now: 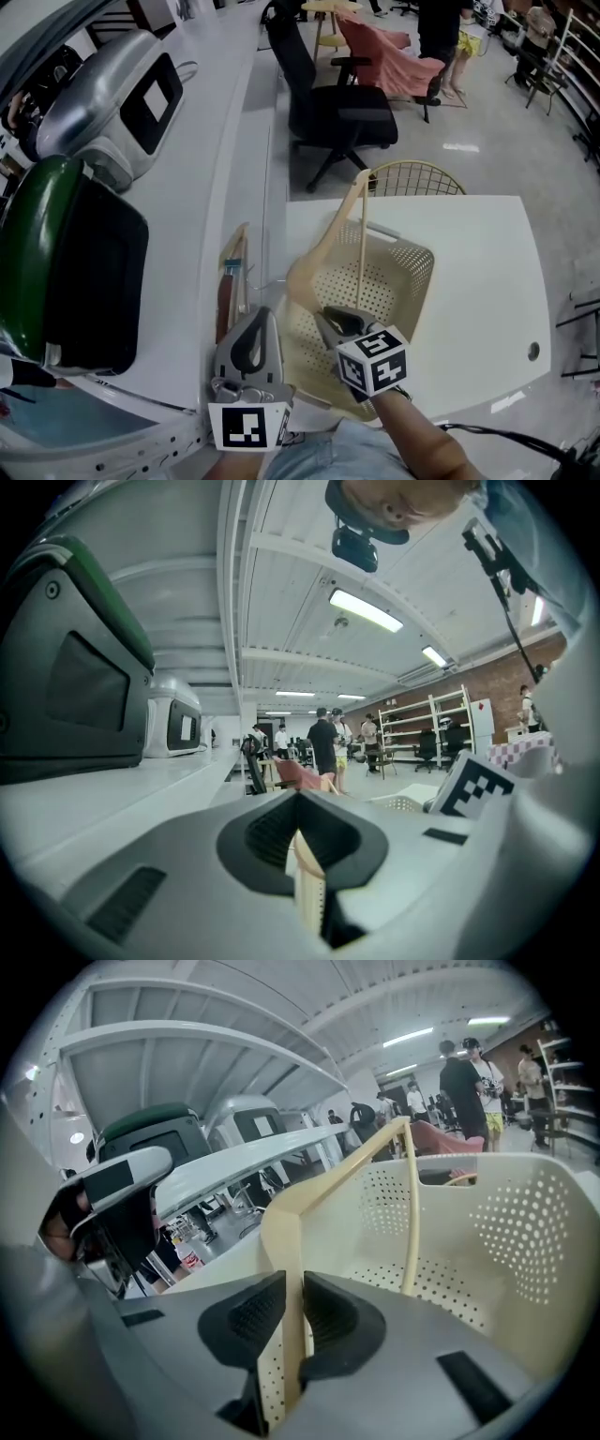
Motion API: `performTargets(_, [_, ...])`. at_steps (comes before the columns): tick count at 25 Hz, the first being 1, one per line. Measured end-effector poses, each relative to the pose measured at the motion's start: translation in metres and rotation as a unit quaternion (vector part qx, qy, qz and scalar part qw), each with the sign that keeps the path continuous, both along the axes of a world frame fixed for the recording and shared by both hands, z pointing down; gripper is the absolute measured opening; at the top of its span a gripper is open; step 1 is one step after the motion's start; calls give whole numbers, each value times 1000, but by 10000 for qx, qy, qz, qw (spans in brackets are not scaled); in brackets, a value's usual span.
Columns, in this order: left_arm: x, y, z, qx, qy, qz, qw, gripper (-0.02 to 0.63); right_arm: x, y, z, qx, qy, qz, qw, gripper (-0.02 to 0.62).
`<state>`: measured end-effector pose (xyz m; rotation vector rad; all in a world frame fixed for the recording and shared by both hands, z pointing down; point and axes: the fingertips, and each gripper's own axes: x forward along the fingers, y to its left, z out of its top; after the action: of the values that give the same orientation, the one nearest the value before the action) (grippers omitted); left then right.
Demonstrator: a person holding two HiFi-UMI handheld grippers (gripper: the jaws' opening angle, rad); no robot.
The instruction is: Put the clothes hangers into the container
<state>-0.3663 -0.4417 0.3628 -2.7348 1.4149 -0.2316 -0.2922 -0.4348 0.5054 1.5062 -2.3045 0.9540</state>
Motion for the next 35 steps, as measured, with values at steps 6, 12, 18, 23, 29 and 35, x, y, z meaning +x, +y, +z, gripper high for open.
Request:
performTargets(6, [0, 3, -3, 22, 17, -11, 10000, 11, 0, -1, -7, 124, 10, 18, 9999, 100])
performTargets(12, [1, 10, -9, 61, 73, -62, 9999, 12, 3, 1, -34, 533, -9, 47, 9986, 104])
performTargets(18, [7, 23, -26, 216, 208, -81, 9995, 12, 12, 13, -75, 1085, 93, 71, 9940, 103])
performTargets(23, [14, 36, -50, 496, 320, -121, 9982, 12, 27, 23, -130, 1884, 471, 83, 9809, 87])
performTargets(29, [22, 46, -78, 787, 369, -178, 9961, 12, 41, 41, -183, 2689, 920, 94, 9587, 38])
performTargets(35, [26, 50, -89, 832, 417, -327, 9951, 12, 59, 48, -202, 3002, 1130, 219, 9469, 12])
